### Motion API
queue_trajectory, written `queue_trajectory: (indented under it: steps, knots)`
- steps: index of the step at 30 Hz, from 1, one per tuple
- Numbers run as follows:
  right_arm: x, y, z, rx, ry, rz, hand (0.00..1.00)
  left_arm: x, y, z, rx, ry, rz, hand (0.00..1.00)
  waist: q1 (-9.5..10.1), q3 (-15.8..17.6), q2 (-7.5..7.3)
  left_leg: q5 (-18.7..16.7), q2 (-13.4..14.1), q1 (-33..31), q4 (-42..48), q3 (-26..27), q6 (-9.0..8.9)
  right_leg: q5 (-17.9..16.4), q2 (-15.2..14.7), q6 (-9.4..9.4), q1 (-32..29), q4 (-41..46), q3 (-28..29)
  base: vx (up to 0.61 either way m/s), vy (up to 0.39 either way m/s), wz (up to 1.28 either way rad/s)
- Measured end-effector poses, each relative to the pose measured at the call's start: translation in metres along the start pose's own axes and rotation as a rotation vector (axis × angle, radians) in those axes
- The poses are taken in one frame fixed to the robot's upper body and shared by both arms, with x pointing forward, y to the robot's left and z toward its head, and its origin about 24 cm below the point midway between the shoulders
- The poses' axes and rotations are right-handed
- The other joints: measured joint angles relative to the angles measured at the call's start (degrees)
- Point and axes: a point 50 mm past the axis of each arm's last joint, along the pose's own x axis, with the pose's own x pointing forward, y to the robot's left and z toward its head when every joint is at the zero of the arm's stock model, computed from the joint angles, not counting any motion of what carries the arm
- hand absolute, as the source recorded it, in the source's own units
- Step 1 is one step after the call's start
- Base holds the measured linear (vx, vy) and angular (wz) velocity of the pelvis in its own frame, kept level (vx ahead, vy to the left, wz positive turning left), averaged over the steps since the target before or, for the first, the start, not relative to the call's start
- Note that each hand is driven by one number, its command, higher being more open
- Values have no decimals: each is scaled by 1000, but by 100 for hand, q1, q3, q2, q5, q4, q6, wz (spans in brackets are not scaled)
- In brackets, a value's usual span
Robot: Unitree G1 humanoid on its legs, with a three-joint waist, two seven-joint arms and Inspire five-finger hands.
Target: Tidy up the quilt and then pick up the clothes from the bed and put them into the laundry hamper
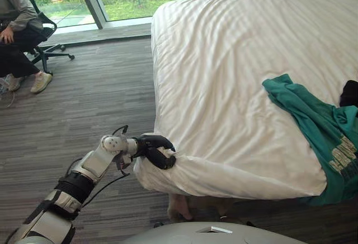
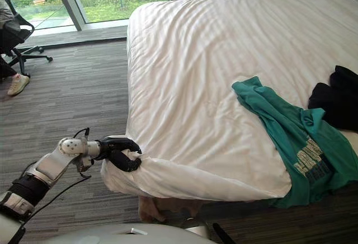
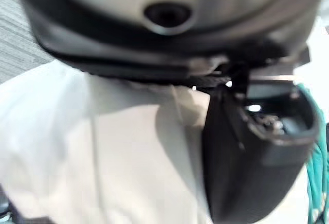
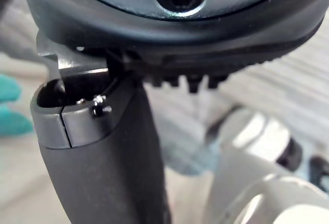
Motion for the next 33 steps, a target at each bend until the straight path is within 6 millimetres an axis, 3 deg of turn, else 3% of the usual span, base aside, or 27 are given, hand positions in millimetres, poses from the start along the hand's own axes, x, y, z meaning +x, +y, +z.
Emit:
queue_trajectory:
  steps: [1,2,7,9,12,14,17,20,22,26,29,33]
  knots:
    - [1,3,4,-5,-7,9,100,-3,-6,-2,-9,14,-71,0,1,3,1,0,0,3,0,-1,0,-3,0,-5,5,2,2,0,0,0]
    - [2,7,8,-21,-9,22,100,-3,-13,-7,-9,37,-117,100,0,10,-11,1,1,6,0,-3,1,-11,4,-19,9,5,2,0,0,0]
    - [3,20,11,-69,5,78,100,0,-21,-25,-28,163,-135,100,-7,42,-135,12,76,15,-2,-27,-7,-47,77,-58,12,25,11,-4,-22,-2]
    - [3,22,10,-87,8,84,100,6,-28,-41,-115,216,-132,100,-8,42,-150,12,95,16,-2,-47,-8,-62,93,-55,13,30,15,19,-39,-3]
    - [3,24,5,-127,27,96,100,16,-48,-82,-372,278,-54,100,5,47,-167,16,119,19,-1,-111,-15,-88,110,-21,25,63,3,43,-30,4]
    - [3,27,3,-146,35,108,100,25,-69,-116,-592,344,97,100,44,48,-170,17,140,47,-1,-126,-16,-88,123,-21,35,111,5,47,-17,4]
    - [3,32,1,-161,41,135,100,29,-127,-173,-969,564,362,100,167,73,-272,7,156,116,1,-115,-29,-90,124,-24,101,116,9,29,-7,3]
    - [3,35,1,-166,43,143,100,21,-174,-198,-1162,751,513,100,284,102,-327,-23,162,159,1,9,-72,-91,111,-27,115,116,28,-21,11,-2]
    - [3,33,-1,-171,50,138,100,12,-185,-206,-1257,798,619,100,317,97,-351,-40,160,202,0,17,-96,-91,101,-27,183,115,7,-81,12,5]
    - [2,40,-2,-199,42,150,100,-3,-194,-216,-1264,878,826,100,290,70,-300,-57,129,278,-3,159,-91,-129,36,23,129,108,88,-128,24,-18]
    - [-1,26,-11,-166,65,94,100,-7,-191,-218,-1260,799,935,100,316,-14,-198,-83,119,206,-4,152,-82,-163,23,39,76,88,76,-74,9,1]
    - [-2,18,-12,-75,59,49,100,6,-179,-205,-1233,638,987,100,316,-33,-153,-96,98,189,-4,166,-76,-140,16,76,80,12,114,-2,8,1]
